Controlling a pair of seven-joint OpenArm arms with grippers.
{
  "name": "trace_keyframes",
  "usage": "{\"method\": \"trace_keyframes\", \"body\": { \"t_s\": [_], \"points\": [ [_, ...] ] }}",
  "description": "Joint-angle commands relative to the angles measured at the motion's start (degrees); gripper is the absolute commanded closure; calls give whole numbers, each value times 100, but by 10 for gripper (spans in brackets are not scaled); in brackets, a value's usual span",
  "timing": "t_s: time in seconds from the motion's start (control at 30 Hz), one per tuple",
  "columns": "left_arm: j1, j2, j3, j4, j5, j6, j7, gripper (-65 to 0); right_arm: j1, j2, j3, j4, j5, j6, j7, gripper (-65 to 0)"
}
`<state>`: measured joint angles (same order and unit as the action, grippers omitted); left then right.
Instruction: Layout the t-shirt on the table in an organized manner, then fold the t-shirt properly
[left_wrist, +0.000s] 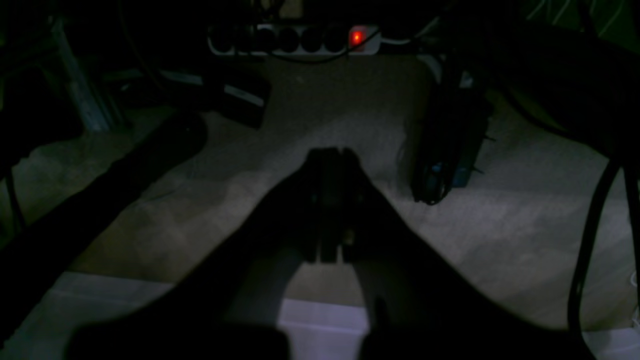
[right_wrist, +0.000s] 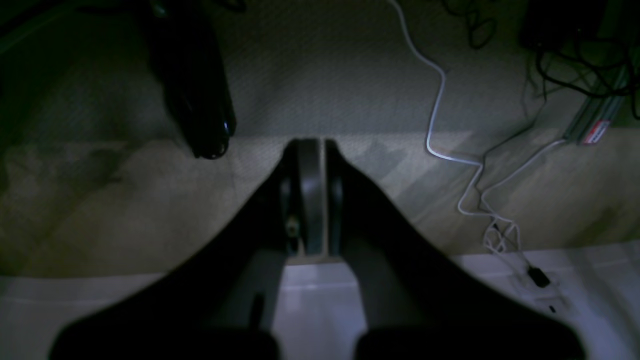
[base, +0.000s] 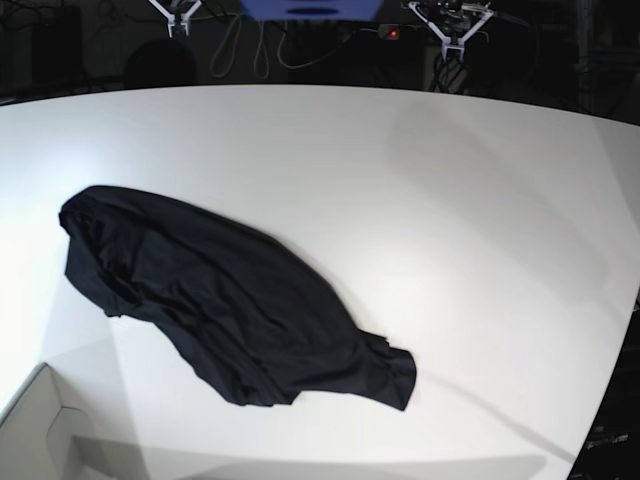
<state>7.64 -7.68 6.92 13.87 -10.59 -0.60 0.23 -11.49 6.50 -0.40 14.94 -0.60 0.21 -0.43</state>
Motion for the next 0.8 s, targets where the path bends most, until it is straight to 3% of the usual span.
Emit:
{"method": "trace_keyframes", "body": {
  "t_s": [0.0,0.77],
  "points": [
    [23,-71,7,15,8,38,-19,-2,-51,31,10,-4,47,10,-6,0],
    [-3,-80,16,15,17,38,-10,-2,-104,13,36,-4,47,10,-6,0]
  ]
}}
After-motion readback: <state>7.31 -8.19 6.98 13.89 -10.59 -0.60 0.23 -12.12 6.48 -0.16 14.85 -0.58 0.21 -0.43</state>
